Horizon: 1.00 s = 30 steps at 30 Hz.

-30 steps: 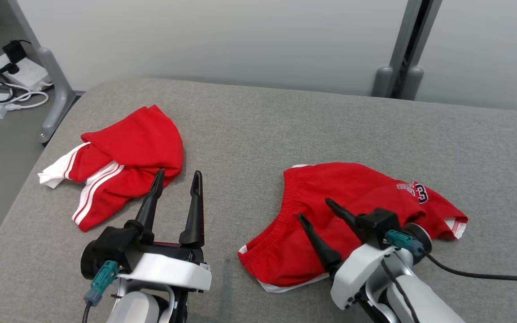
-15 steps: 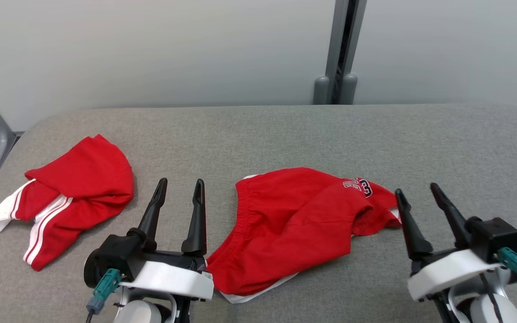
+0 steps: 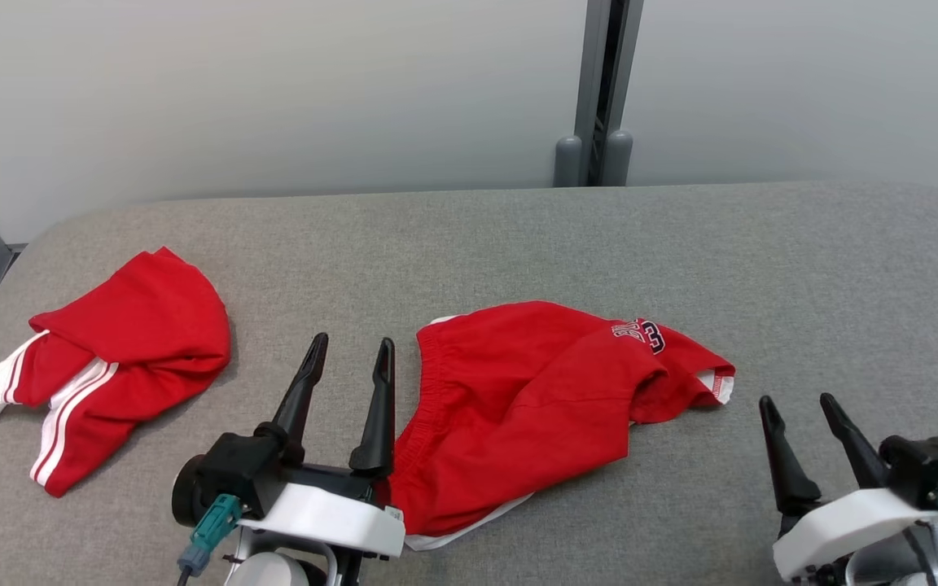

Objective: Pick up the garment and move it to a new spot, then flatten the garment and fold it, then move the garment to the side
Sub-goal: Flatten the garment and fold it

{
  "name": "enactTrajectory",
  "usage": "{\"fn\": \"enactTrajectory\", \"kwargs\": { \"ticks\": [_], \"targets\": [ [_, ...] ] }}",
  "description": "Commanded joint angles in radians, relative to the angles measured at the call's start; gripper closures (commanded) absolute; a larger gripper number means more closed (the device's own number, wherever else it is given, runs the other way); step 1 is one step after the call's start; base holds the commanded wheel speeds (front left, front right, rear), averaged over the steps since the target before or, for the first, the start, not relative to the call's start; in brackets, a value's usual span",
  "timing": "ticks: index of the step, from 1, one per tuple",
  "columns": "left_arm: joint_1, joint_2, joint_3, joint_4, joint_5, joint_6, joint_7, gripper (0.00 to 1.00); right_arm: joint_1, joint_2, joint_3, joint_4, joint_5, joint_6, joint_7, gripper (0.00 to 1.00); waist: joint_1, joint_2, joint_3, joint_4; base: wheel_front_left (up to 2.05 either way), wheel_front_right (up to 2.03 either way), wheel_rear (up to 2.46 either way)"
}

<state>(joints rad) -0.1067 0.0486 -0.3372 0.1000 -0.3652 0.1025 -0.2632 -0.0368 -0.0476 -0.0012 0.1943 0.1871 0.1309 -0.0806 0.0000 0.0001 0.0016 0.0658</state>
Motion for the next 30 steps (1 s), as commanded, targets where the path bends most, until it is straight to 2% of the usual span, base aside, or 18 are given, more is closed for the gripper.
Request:
{"fn": "enactTrajectory", "kwargs": {
  "ticks": [1,7,13,18,24,25,30],
  "targets": [
    [-0.011,0.004,-0.001,0.0,0.004,-0.005,-0.002,0.0,-0.025,-0.006,-0.017,0.015,0.022,0.0,0.006,0.0,0.0,-0.0001,0.015,0.012,0.0,0.0,0.0],
    [-0.046,0.004,-0.013,0.0,0.009,-0.003,-0.002,0.0,-0.148,-0.008,-0.091,0.16,0.11,0.0,0.037,0.0,0.0,-0.0001,0.092,0.062,0.0,0.0,0.0],
    [-0.085,0.004,-0.018,0.004,0.019,-0.011,-0.002,0.0,-0.283,-0.062,-0.116,0.342,0.19,0.0,0.06,0.0,0.0,-0.0001,0.169,0.122,0.0,0.0,0.0],
    [-0.109,0.003,-0.017,0.002,0.018,-0.012,-0.002,0.0,-0.339,-0.125,-0.071,0.474,0.189,0.0,0.085,0.0,0.0,-0.0001,0.203,0.162,0.0,0.0,0.0],
    [-0.117,0.003,-0.026,-0.004,0.011,-0.006,-0.002,0.0,-0.367,-0.161,0.026,0.556,0.209,0.0,0.081,0.0,0.0,-0.0001,0.22,0.187,0.0,0.0,0.0],
    [-0.119,0.003,-0.028,-0.004,0.011,-0.006,-0.002,0.0,-0.371,-0.166,0.049,0.562,0.209,0.0,0.08,1.0,0.0,-0.0001,0.221,0.19,0.0,0.0,0.0],
    [-0.128,0.004,-0.03,-0.004,0.011,-0.001,-0.002,0.0,-0.428,-0.211,0.078,0.587,0.192,0.0,0.01,1.0,0.0,-0.0001,0.223,0.2,0.0,0.0,0.0]
  ]
}}
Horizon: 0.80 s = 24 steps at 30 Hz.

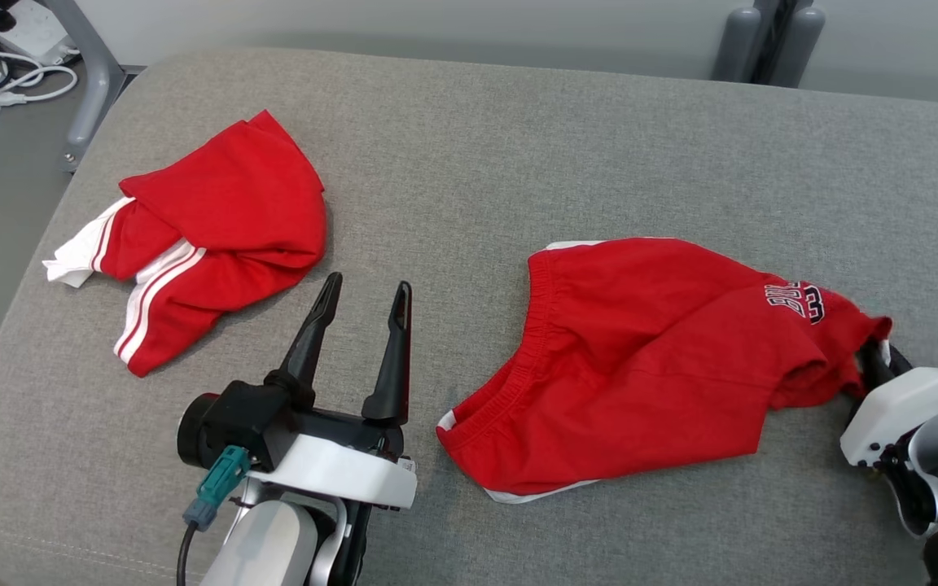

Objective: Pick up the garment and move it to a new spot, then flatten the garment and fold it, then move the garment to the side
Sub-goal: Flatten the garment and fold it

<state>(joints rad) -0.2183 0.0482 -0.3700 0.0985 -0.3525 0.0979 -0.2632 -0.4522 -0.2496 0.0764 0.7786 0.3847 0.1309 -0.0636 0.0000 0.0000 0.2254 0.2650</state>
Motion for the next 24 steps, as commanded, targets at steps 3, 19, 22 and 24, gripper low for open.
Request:
{"fn": "enactTrajectory", "kwargs": {
  "ticks": [3,19,22,24],
  "targets": [
    [-0.021,0.003,0.003,-0.002,-0.003,0.006,-0.002,0.0,-0.064,-0.033,0.007,0.014,-0.027,0.0,-0.04,1.0,0.0,0.0,0.0,0.004,0.0,0.0,0.0],
    [-0.053,0.004,-0.03,-0.025,-0.068,0.022,-0.002,0.0,-0.507,-0.116,0.045,0.09,-0.148,0.0,-0.085,1.0,0.0,0.0,0.055,0.073,0.0,0.0,0.0],
    [-0.051,0.004,-0.023,-0.027,-0.066,0.027,-0.002,0.0,-0.548,-0.104,0.084,0.136,-0.161,0.0,-0.088,0.0,0.0,0.0,0.064,0.08,0.0,0.0,0.0],
    [-0.046,0.004,-0.019,-0.027,-0.067,0.028,-0.002,0.0,-0.553,-0.106,0.153,0.181,-0.192,0.0,-0.052,0.0,0.0,0.0,0.066,0.08,0.0,0.0,0.0]
  ]
}}
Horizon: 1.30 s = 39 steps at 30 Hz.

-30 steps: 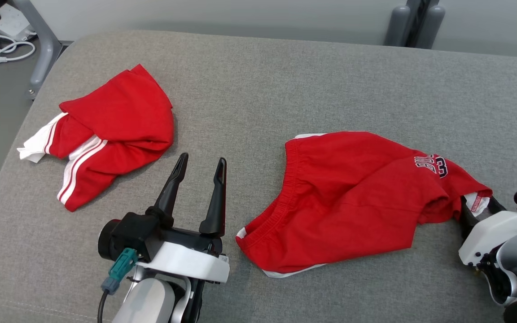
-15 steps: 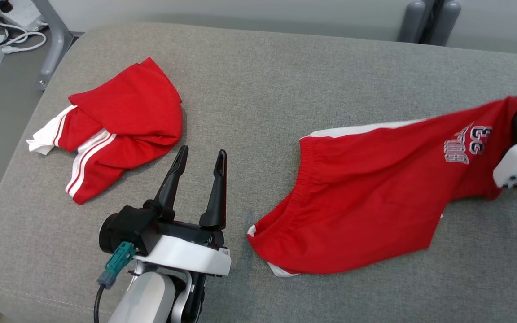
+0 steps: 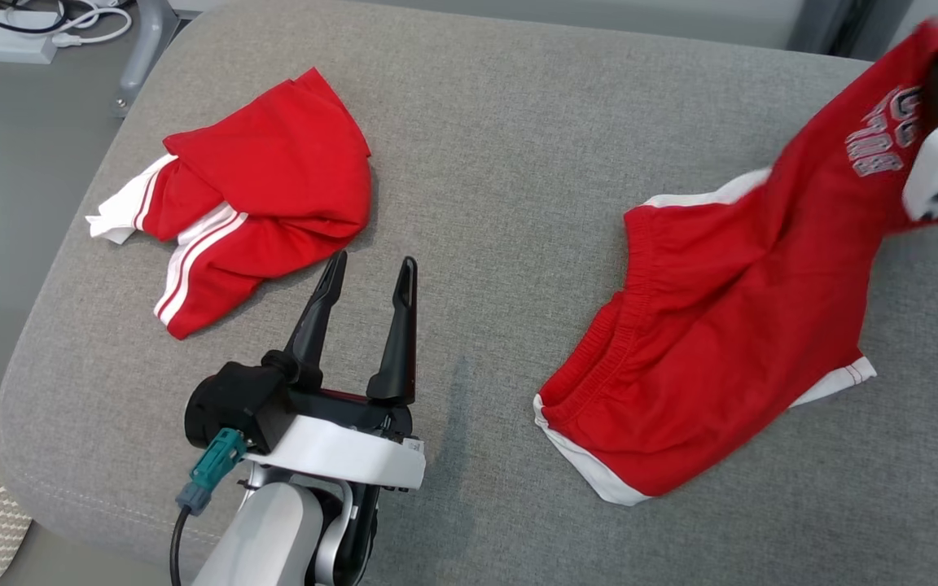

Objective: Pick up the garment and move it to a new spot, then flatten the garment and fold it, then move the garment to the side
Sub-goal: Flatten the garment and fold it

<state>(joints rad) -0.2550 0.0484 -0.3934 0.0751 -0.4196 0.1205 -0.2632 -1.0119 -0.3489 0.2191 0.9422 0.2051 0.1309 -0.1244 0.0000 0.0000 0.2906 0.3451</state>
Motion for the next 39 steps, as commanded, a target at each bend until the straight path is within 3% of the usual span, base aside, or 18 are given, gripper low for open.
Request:
{"fn": "enactTrajectory", "kwargs": {
  "ticks": [1,10,18,25,27,34,39],
  "targets": [
    [-0.007,0.004,0.005,-0.003,-0.001,0.006,-0.002,0.0,-0.005,-0.016,0.031,0.036,-0.021,-0.001,0.017,0.0,0.0,0.0,0.001,-0.001,0.0,0.0,0.0],
    [0.01,0.004,0.01,0.008,0.01,0.001,-0.002,0.0,0.005,0.005,0.059,0.194,0.003,0.0,0.042,0.0,0.0,0.0,-0.055,-0.052,0.0,0.0,0.0],
    [0.031,0.004,0.041,0.015,0.026,-0.001,-0.002,0.0,0.093,0.048,0.079,0.163,0.11,0.0,-0.061,0.0,0.0,0.0,-0.139,-0.146,0.0,0.0,0.0],
    [0.069,0.004,0.063,0.021,0.028,0.0,-0.002,0.0,0.254,0.085,0.066,0.052,0.214,0.0,-0.128,0.0,0.0,0.0,-0.199,-0.207,0.0,0.0,0.0],
    [0.089,0.004,0.068,0.023,0.031,-0.001,-0.002,0.0,0.353,0.091,0.023,-0.035,0.252,0.0,-0.139,0.0,0.0,0.0,-0.223,-0.226,0.0,0.0,0.0],
    [0.124,0.004,0.07,0.031,0.044,-0.011,-0.002,0.0,0.577,0.129,-0.103,-0.272,0.236,0.0,-0.142,0.0,0.0,0.0,-0.256,-0.245,0.0,0.0,0.0],
    [0.133,0.004,0.061,0.037,0.049,-0.015,-0.002,0.0,0.731,0.201,-0.186,-0.425,0.205,0.0,-0.141,0.0,0.0,0.0,-0.261,-0.239,0.0,0.0,0.0]
  ]
}}
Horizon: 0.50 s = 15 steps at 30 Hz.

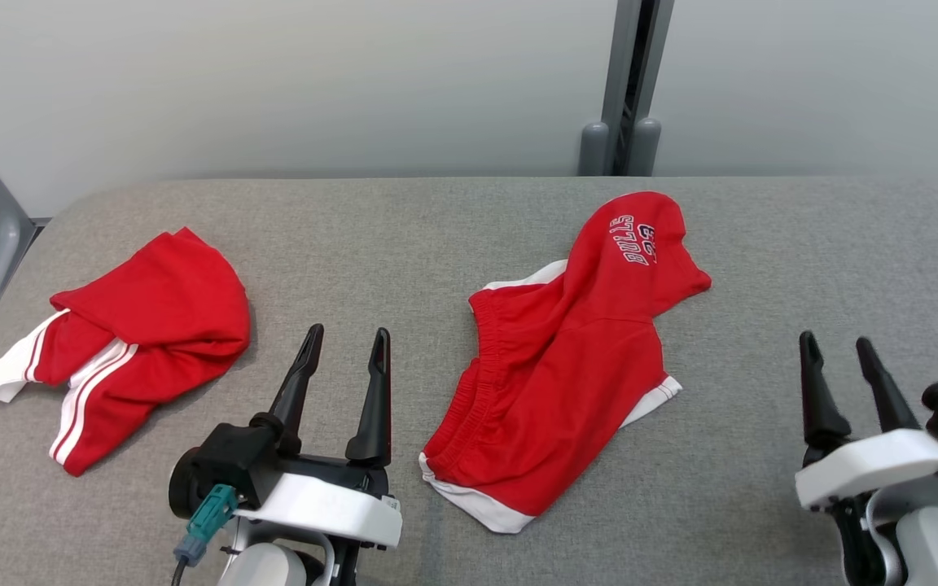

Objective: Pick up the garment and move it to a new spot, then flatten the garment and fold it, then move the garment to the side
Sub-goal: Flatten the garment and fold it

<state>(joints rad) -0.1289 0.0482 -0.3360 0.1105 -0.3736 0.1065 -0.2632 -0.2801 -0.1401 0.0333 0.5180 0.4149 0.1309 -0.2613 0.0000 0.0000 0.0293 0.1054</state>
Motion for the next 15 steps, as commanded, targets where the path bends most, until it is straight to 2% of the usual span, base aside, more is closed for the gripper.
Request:
{"fn": "enactTrajectory", "kwargs": {
  "ticks": [1,5,12,15],
  "targets": [
    [0.008,0.004,0.0,0.002,0.003,-0.003,-0.002,0.0,0.02,0.004,-0.01,-0.017,-0.01,0.0,0.004,0.0,0.0,0.0,0.002,0.005,0.0,0.0,0.0],
    [-0.003,0.004,-0.015,0.005,0.011,-0.009,-0.002,0.0,0.068,0.044,-0.018,-0.047,-0.012,0.0,0.053,0.0,0.0,0.0,0.017,0.024,0.0,0.0,0.0],
    [-0.032,0.004,-0.029,0.007,0.023,-0.014,-0.002,0.0,0.05,0.073,-0.047,0.038,-0.13,0.0,0.178,0.0,0.0,0.0,0.07,0.085,0.0,0.0,0.0],
    [-0.044,0.004,-0.03,0.006,0.023,-0.015,-0.002,0.0,0.018,0.081,-0.059,0.066,-0.152,0.0,0.193,0.0,0.0,0.0,0.092,0.107,0.0,0.0,0.0]
  ]
}}
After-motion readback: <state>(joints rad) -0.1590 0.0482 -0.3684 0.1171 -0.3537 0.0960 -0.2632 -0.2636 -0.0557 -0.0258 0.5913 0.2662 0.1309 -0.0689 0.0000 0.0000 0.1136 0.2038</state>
